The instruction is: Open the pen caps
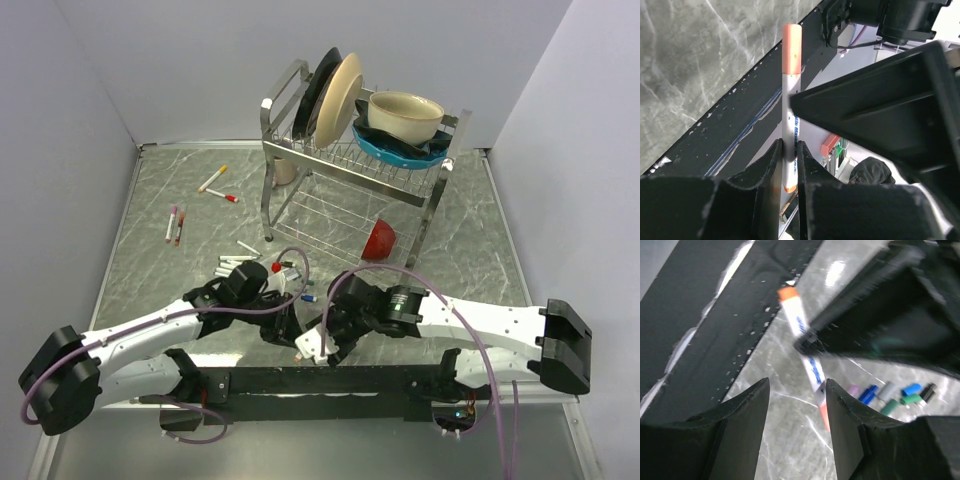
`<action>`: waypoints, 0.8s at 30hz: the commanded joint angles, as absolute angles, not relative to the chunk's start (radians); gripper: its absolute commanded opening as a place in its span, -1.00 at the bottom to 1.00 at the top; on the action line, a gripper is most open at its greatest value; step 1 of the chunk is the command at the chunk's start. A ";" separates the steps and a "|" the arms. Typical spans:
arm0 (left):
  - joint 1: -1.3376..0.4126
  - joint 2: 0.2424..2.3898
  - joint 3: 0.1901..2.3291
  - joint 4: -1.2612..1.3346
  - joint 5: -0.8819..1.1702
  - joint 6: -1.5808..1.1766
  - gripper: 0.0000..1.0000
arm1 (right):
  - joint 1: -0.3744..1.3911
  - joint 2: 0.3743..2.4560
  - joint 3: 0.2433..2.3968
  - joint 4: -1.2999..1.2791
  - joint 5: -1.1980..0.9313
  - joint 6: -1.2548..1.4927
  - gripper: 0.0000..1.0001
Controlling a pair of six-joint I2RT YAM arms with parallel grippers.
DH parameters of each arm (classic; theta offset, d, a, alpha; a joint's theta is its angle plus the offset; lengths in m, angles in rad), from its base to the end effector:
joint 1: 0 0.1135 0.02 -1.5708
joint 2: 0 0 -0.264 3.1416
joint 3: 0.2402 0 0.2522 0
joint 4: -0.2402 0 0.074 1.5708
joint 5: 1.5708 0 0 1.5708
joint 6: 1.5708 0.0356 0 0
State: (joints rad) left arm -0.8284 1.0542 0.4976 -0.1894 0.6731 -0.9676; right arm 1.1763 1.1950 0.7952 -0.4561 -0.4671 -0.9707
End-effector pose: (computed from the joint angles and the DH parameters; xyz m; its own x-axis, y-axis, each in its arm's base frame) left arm 0.1216 -0.1654 0.1955 -0.9897 0.1262 -0.0682 0.1246 0.5203 -0.8448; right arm 0.0780 0.2291 0.2391 0.6100 -0.4520 -0.6508 -0.7691 -0.5354 -0.3490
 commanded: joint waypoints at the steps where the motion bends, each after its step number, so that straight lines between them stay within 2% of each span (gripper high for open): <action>1: -0.844 1.026 0.522 -0.126 0.686 -0.988 -0.98 | 1.213 1.223 0.790 -0.453 -0.453 -0.986 0.12; 7: -0.848 0.980 0.494 -0.114 0.695 -0.999 -0.98 | 1.238 1.246 0.790 -0.416 -0.400 -0.947 0.03; 9: -0.848 0.965 0.489 -0.106 0.696 -1.003 -0.98 | 1.238 1.253 0.796 -0.407 -0.390 -0.928 -0.07; 12: -0.848 0.950 0.489 -0.123 0.671 -0.997 -0.98 | 1.239 1.266 0.813 -0.408 -0.373 -0.899 -0.36; 13: -0.848 0.943 0.491 -0.129 0.660 -0.994 -0.96 | 1.238 1.270 0.819 -0.411 -0.368 -0.890 -0.56; 14: -0.848 0.927 0.492 -0.138 0.643 -0.994 -0.90 | 1.241 1.278 0.834 -0.411 -0.359 -0.878 -0.68; 15: -0.848 0.914 0.494 -0.149 0.574 -0.994 -0.80 | 1.239 1.282 0.844 -0.411 -0.351 -0.838 -0.76; 16: -0.848 0.898 0.509 -0.191 0.527 -0.996 -0.38 | 1.239 1.292 0.857 -0.419 -0.338 -0.821 -0.85; 17: -0.848 0.852 0.520 -0.221 0.452 -1.003 -0.16 | 1.238 1.304 0.879 -0.432 -0.339 -0.809 -0.89; 18: -0.848 0.826 0.531 -0.253 0.340 -1.005 0.15 | 1.238 1.307 0.887 -0.436 -0.345 -0.786 -0.93; 21: -0.848 0.682 0.537 -0.293 0.195 -1.037 0.59 | 1.229 1.310 0.910 -0.436 -0.371 -0.715 -1.00; 24: -0.848 0.533 0.465 -0.255 0.057 -1.087 0.72 | 1.197 1.322 0.948 -0.437 -0.408 -0.632 -1.00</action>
State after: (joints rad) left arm -0.8497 0.6689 0.4858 -0.3305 0.2989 -1.0176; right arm 1.2190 1.3098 0.8665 -0.4446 -0.3603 -0.7738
